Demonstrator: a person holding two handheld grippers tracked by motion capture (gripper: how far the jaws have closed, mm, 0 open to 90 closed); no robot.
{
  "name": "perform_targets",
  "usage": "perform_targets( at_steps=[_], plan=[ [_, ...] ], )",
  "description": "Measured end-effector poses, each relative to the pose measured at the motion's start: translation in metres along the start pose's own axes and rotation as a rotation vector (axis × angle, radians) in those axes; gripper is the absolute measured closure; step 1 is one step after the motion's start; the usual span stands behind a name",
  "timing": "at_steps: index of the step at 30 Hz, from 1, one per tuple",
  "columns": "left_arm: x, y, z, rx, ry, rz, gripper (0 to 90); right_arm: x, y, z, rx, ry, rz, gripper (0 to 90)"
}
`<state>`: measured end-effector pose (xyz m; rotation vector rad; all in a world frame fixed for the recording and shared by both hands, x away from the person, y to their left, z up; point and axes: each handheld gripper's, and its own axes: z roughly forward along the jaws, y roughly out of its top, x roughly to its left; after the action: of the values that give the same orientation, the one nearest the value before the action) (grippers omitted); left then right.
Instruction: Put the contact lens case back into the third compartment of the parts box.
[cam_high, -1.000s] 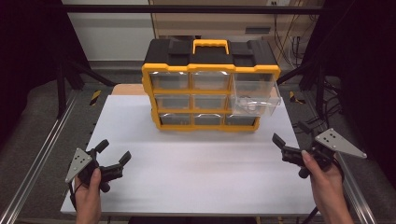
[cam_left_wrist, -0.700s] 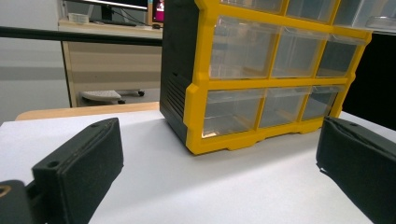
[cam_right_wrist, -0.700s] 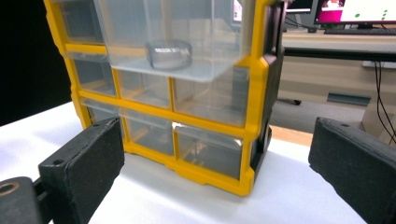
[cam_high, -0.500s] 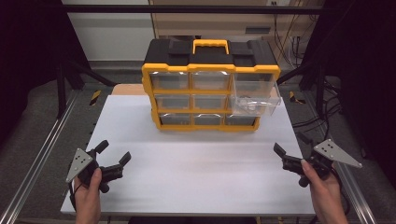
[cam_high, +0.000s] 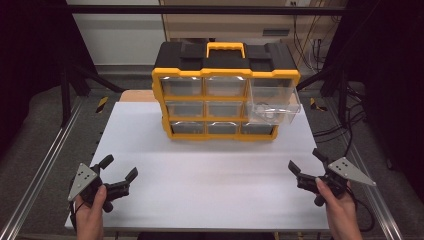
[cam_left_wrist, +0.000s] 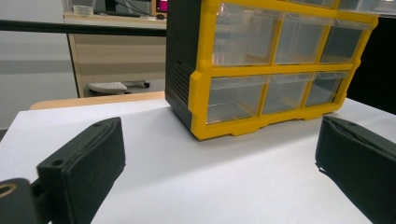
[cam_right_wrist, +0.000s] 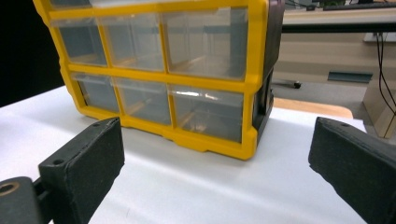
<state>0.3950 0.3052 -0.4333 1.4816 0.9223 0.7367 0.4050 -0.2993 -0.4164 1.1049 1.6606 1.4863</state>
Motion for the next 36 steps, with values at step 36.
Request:
perform_targets(
  at_steps=[36],
  plan=[
    [0.001, -0.003, 0.000, -0.014, -0.049, -0.017, 0.6, 0.045, -0.028, 0.060, 0.067, 0.175, -0.069, 3.8]
  ],
)
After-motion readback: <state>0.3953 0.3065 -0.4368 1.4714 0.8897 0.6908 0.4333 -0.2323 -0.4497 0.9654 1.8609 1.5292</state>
